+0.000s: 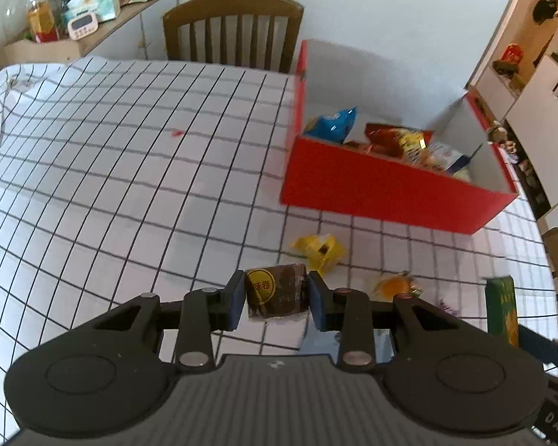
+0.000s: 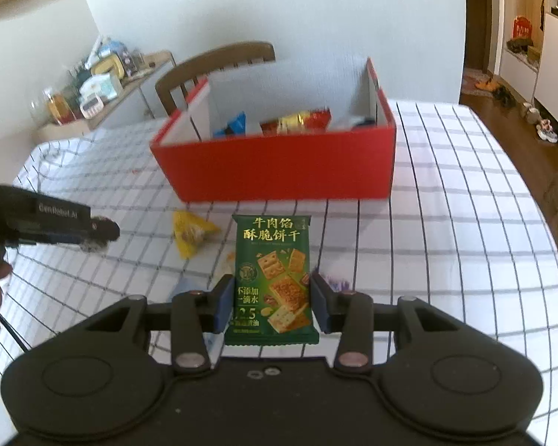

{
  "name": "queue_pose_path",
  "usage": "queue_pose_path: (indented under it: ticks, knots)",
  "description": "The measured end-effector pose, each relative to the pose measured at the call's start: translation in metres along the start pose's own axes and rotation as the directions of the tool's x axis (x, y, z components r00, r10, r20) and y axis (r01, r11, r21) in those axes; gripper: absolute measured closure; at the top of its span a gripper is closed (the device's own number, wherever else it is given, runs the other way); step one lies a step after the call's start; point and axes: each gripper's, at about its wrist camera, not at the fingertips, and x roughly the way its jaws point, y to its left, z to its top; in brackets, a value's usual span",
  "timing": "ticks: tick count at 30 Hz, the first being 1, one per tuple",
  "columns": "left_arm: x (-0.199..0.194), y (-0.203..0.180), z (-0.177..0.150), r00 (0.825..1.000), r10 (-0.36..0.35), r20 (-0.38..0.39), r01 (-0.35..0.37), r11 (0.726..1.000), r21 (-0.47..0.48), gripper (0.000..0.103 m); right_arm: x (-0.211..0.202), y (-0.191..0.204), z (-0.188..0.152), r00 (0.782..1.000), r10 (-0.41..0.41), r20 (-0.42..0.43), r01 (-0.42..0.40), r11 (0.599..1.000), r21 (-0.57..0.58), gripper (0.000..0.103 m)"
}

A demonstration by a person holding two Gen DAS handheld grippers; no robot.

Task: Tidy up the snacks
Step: 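Carry the brown cake in the left tool while the right tool carries the green packet into the box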

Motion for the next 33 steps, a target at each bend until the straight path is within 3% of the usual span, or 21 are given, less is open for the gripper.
queue_pose_path:
  ticks: [18,33]
  knots:
    - [-0.035,-0.032,0.054,0.994,-0.043,0.101,0.034,0.996,0.088,0.068,-0.022,-0.001,0.082,0.992,0.009,0.126,-0.005,1.000,-0.030,0.061]
    - [-0.020,-0.068,0.115,0.985,0.012,0.172,-0.047,0.978,0.203,0.068,0.003,0.008,0.140,0.988,-0.017,0.152,0.031,0.996,-0.089,0.061]
